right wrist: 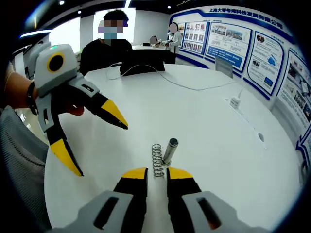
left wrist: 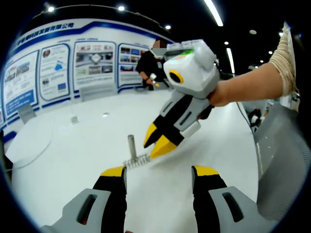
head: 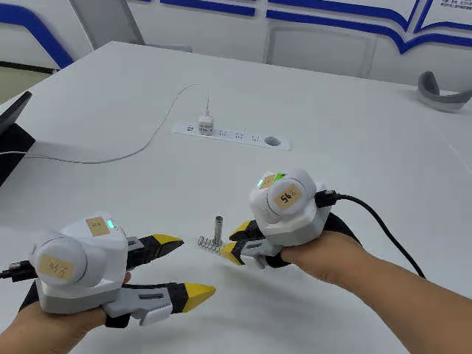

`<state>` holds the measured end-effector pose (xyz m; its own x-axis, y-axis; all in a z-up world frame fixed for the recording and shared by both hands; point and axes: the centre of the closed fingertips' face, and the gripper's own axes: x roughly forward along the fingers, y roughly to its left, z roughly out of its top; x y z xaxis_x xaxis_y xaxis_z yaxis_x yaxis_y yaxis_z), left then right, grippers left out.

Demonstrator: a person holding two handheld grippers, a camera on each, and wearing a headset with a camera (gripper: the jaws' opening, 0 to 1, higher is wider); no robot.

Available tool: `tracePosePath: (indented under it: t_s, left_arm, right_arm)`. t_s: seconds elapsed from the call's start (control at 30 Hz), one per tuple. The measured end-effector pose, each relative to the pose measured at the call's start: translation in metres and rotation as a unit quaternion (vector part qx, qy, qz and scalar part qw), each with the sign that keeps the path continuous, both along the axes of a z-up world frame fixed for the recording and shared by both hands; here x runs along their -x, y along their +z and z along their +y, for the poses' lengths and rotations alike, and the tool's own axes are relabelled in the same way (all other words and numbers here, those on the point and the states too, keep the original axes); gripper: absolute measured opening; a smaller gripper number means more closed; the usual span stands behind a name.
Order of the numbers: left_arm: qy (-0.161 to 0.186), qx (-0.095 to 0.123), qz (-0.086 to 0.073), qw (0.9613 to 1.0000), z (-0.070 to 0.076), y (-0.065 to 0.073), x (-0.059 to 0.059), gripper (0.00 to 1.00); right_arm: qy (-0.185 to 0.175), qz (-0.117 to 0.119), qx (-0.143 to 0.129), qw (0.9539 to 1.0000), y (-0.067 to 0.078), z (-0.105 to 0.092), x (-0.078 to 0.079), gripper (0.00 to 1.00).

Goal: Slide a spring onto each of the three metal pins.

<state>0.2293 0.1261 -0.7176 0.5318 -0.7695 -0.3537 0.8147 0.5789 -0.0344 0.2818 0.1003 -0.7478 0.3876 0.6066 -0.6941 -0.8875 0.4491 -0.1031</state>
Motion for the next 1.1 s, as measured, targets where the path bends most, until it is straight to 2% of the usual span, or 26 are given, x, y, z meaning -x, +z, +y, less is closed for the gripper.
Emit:
tracePosePath:
  t_s: [0.13,0.5,1.1]
  left_arm:
    - [0.000,-0.002,0.001,1.0000,0.001,-0.001,0.001,0.54]
    - [0.003,-0.004,0.001,1.0000,0.003,-0.002,0.000,0.54]
    - [0.007,-0.007,0.000,1.0000,0.009,-0.003,-0.002,0.53]
  right_arm:
    - [0.003,-0.001,0.016,0.9999,-0.007,0.001,-0.001,0.16]
    - [0.002,0.013,0.026,0.9996,-0.017,0.003,-0.003,0.16]
    - [0.004,0.034,0.028,0.9990,-0.022,0.006,0.001,0.12]
